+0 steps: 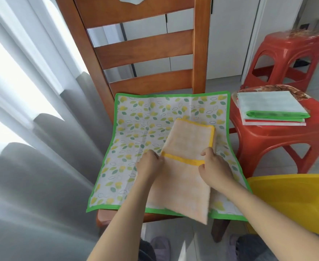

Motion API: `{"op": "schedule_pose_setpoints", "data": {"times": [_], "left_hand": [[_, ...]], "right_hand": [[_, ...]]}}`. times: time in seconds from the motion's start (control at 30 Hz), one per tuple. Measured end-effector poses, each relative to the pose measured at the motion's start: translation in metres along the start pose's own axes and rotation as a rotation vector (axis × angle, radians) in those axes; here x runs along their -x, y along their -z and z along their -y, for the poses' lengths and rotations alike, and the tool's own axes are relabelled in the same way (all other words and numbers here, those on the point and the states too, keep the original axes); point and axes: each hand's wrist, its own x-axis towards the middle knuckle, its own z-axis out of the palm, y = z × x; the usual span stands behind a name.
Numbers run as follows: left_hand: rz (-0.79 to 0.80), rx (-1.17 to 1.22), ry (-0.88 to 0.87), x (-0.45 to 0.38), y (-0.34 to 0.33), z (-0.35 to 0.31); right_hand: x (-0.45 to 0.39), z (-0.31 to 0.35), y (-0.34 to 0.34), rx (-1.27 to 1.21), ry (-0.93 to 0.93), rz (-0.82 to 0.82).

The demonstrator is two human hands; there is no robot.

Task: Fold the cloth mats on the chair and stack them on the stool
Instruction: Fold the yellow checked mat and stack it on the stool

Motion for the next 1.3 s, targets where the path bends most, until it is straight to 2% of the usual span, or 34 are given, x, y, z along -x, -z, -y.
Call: {"op": "schedule_pose_setpoints", "data": {"times": [0.13, 0.27, 0.37, 0.5, 0.63, 0.73, 0.8, 0.87, 0.93, 1.0, 1.17, 1.3], "left_hand": [[-0.022, -0.170, -0.017, 0.014, -0.005, 0.016], [-0.200, -0.203, -0.082, 0.024, -0.018, 0.023], [-0.307, -0.151, -0.238, 0.027, -0.029, 0.028], [-0.037, -0.208, -0.377, 0.047, -0.034, 0.021], [0.072, -0.263, -0.397, 0.053, -0.042, 0.021], [0.054, -0.317, -0.397, 0.054, -0.045, 0.023], [0.036, -0.337, -0.399, 0.055, -0.047, 0.022], [0.034, -0.324, -0.403, 0.054, -0.047, 0.023], [0.033, -0.306, -0.396, 0.054, -0.046, 0.024], [0.030, -0.311, -0.392, 0.055, -0.046, 0.025], [0.048, -0.310, -0.398, 0.057, -0.043, 0.023], [0.026, -0.292, -0.392, 0.056, -0.041, 0.023]], "right_hand": [[-0.027, -0.008, -0.019, -0.088, 0.001, -0.009], [-0.034, -0.013, -0.027, -0.052, 0.045, -0.021], [-0.034, -0.013, -0.029, 0.008, 0.071, -0.042], [-0.032, -0.012, -0.033, 0.098, 0.104, -0.102], [-0.031, -0.012, -0.035, 0.131, 0.114, -0.122], [-0.024, -0.005, -0.036, 0.289, 0.145, -0.153], [-0.015, -0.001, -0.039, 0.281, 0.252, -0.200], [-0.002, 0.001, -0.044, 0.235, 0.312, -0.125], [0.010, -0.003, -0.052, 0.248, 0.279, 0.020], [0.017, -0.010, -0.055, 0.292, 0.246, 0.080], [0.018, -0.021, -0.045, 0.319, 0.107, 0.084], [0.019, -0.018, -0.043, 0.340, 0.092, 0.060]]}}
